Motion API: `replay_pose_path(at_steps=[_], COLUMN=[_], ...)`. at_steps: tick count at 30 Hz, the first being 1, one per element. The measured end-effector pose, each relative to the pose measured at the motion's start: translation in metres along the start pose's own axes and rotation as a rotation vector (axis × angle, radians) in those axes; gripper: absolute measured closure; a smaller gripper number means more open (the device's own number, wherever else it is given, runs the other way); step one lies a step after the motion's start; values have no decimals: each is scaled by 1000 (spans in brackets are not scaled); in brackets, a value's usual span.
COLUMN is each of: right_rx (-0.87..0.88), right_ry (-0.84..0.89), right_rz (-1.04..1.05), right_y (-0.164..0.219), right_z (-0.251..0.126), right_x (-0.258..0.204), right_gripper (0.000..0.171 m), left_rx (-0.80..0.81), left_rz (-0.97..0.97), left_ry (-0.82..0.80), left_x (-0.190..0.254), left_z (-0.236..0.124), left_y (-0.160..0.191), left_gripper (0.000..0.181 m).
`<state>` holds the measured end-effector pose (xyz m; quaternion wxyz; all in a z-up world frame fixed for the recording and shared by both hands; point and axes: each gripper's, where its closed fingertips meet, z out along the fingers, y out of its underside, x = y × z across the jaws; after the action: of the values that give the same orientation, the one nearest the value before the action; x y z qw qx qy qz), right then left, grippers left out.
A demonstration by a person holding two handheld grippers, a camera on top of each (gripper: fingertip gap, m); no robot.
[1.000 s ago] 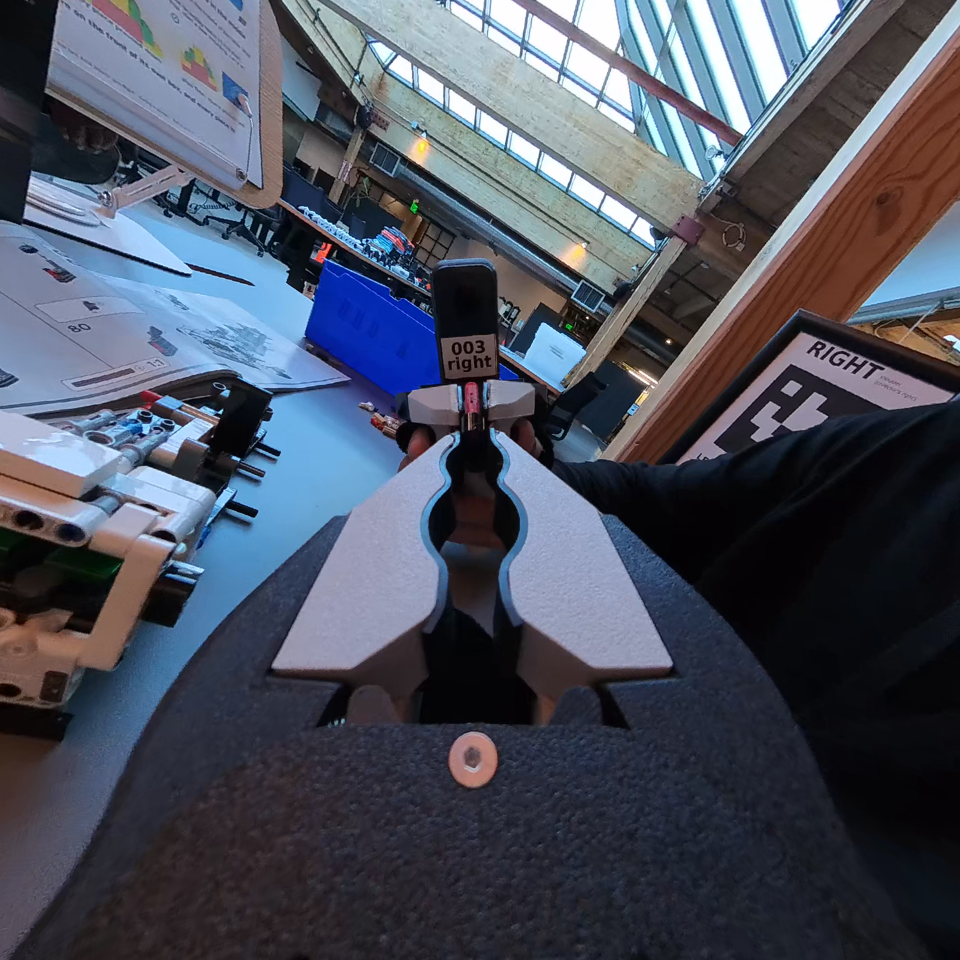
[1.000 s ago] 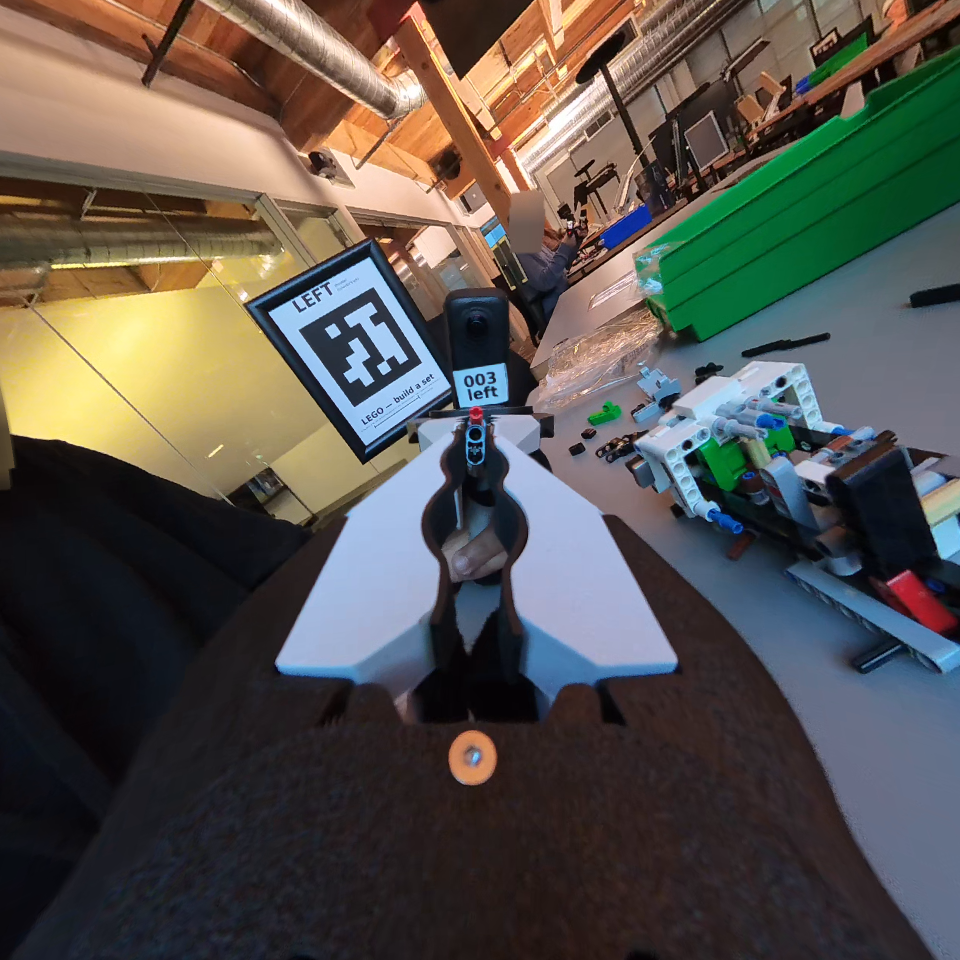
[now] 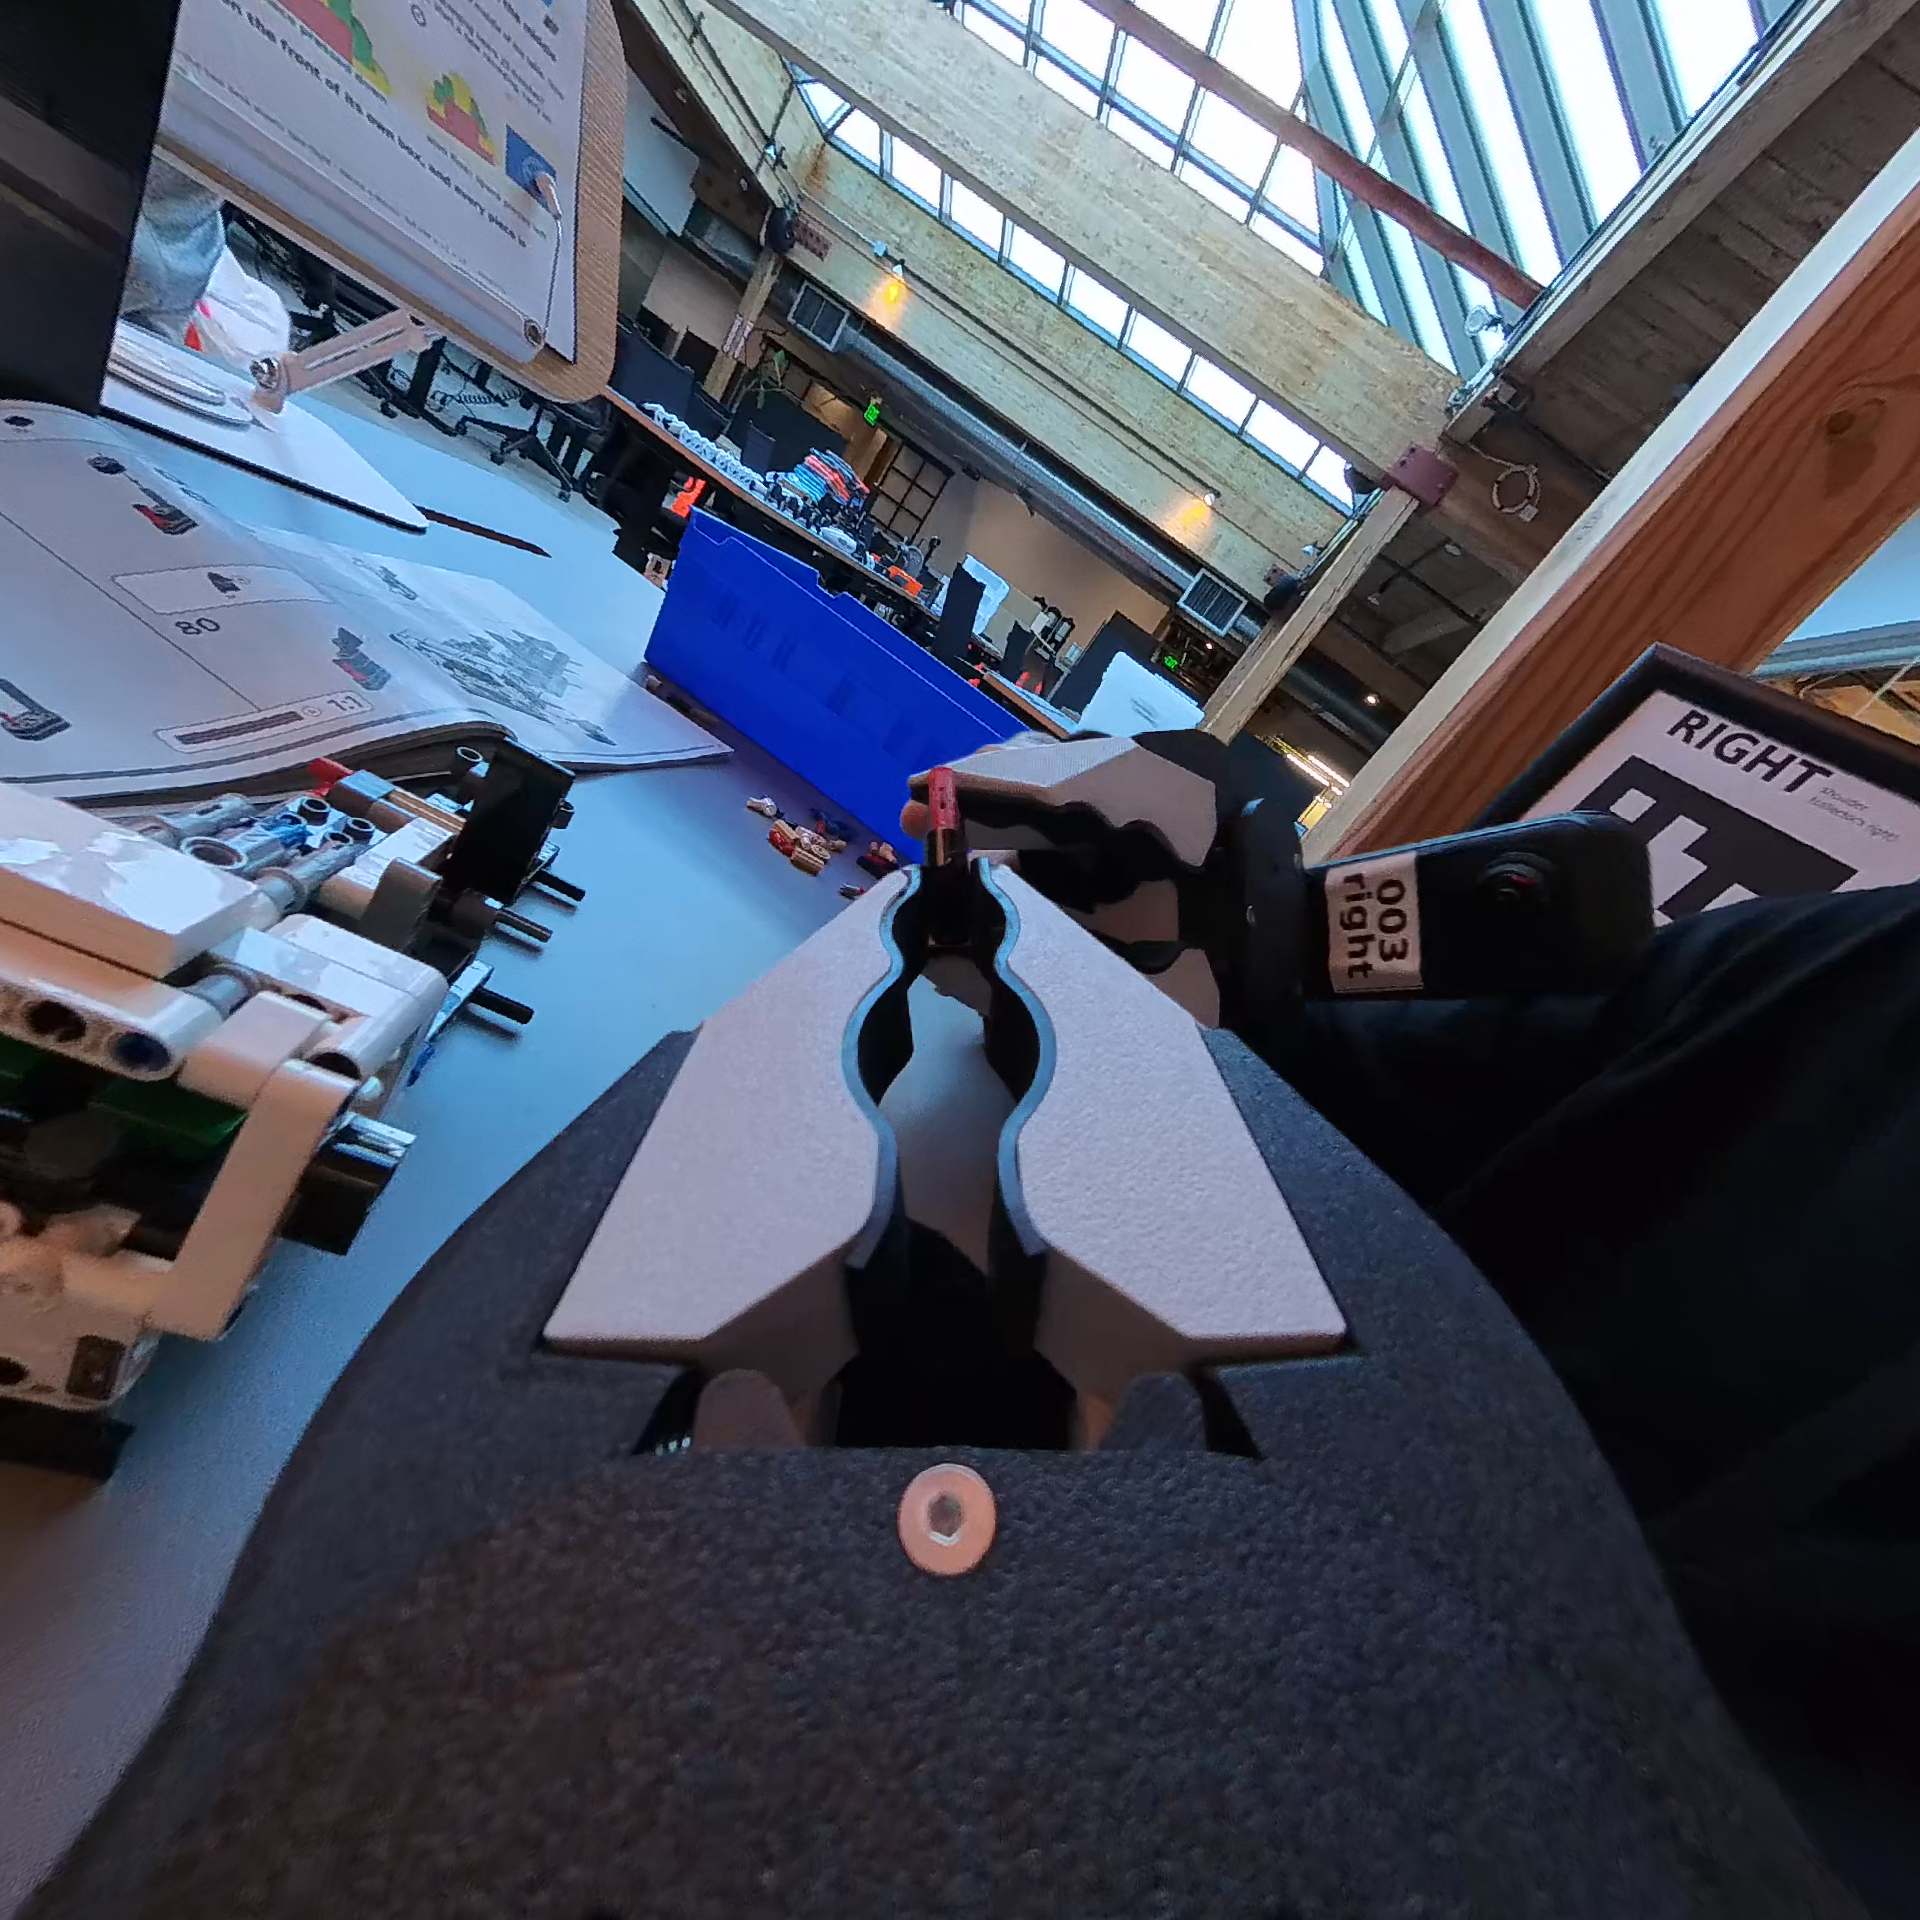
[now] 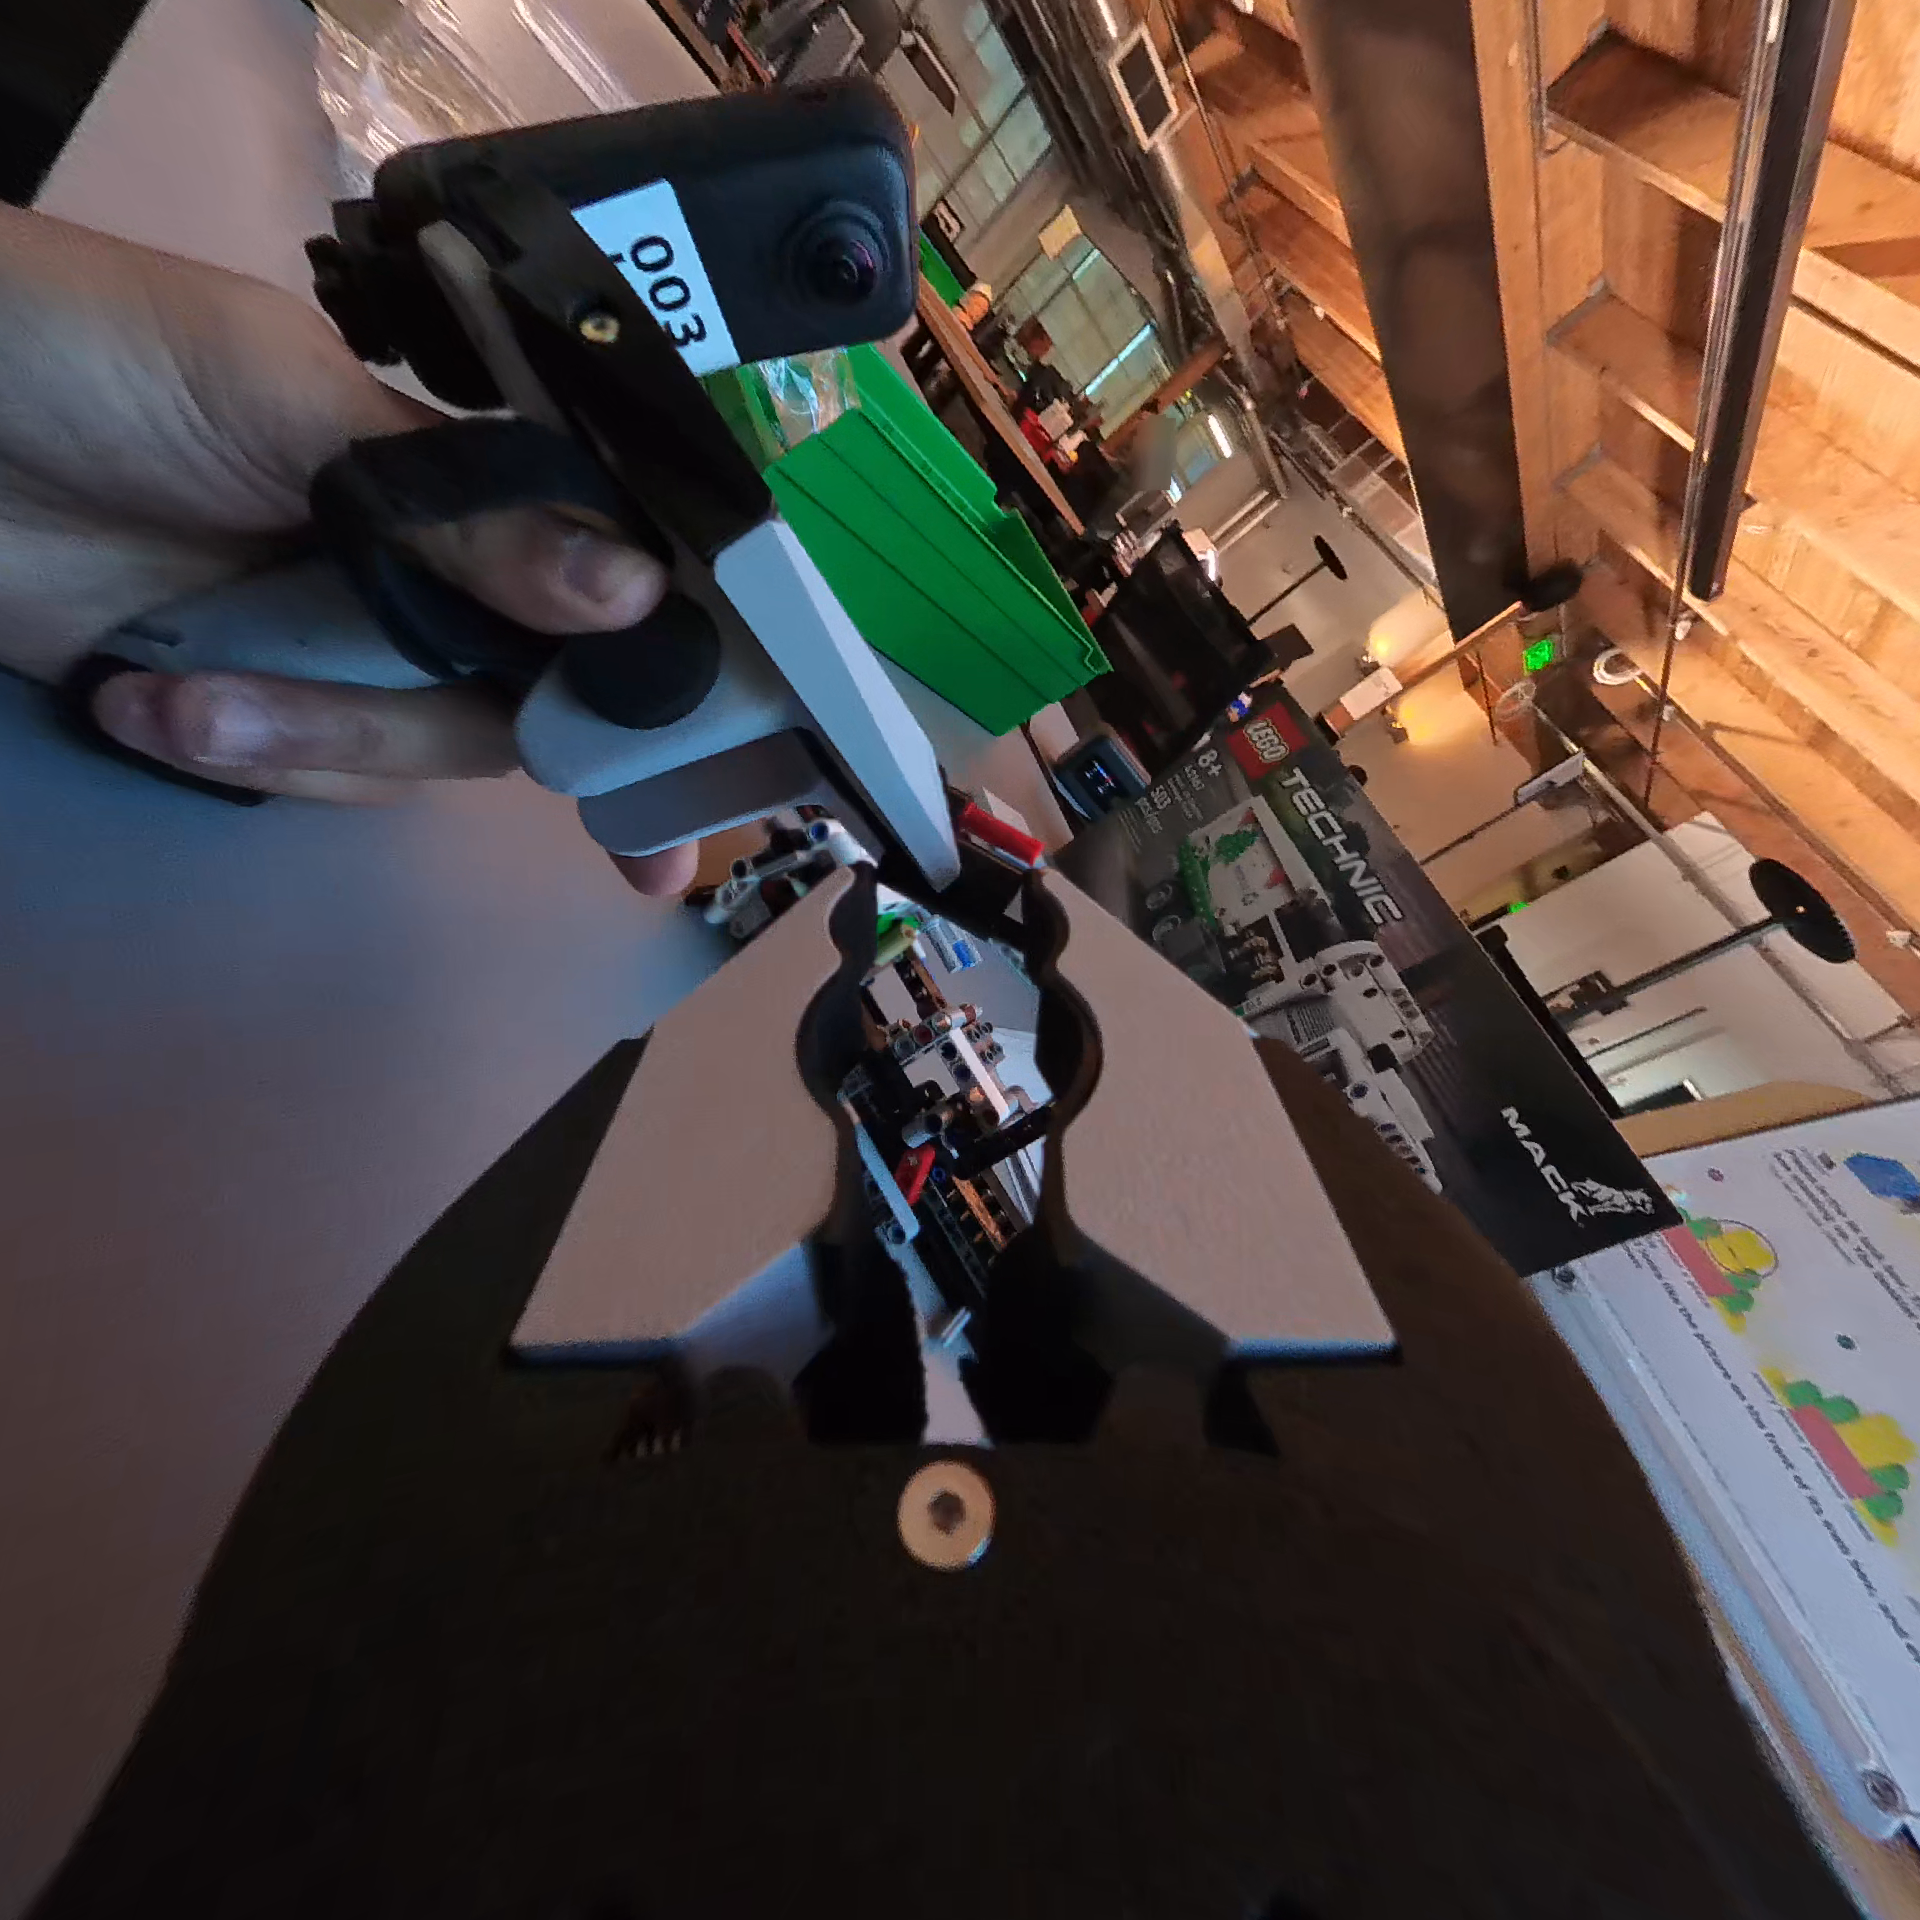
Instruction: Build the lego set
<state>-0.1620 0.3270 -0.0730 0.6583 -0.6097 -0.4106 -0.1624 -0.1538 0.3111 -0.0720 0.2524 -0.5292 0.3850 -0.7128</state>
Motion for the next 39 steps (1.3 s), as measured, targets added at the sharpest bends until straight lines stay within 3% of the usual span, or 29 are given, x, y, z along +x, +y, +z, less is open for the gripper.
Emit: replay_pose_path(at_steps=[10, 18, 24, 28, 32, 35, 37, 39], right_rx=[-7, 55, -3, -76, -209, -236, -213, -199], right_ry=[-8, -215, -367, -350, -283, -233, -173, -150], right_rz=[-103, -510, -531, -239, 439, 923, 1171, 1284], right_y=[0, 23, 38, 39, 61, 79, 86, 89], right_z=[-5, -33, -44, -55, -77, -92, -97, -96], right_x=[0, -24, -32, -3, 26, 24, 25, 19], right_gripper=[146, 145, 141, 133, 135, 135, 136, 137], left_rx=[-14, -432, -652, -595, -483, -493, -525, -511], left_rz=[-9, 86, 168, 150, 191, 202, 183, 201], left_ry=[14, -14, -41, -80, -178, -302, -333, -324], left_x=[4, 4, -1, -14, -25, -39, -41, -37], left_z=[4, 14, 22, 30, 45, 53, 61, 72], left_y=[4, 50, 65, 54, 56, 66, 76, 78], left_gripper=[176, 175, 174, 175, 175, 175, 175, 175])
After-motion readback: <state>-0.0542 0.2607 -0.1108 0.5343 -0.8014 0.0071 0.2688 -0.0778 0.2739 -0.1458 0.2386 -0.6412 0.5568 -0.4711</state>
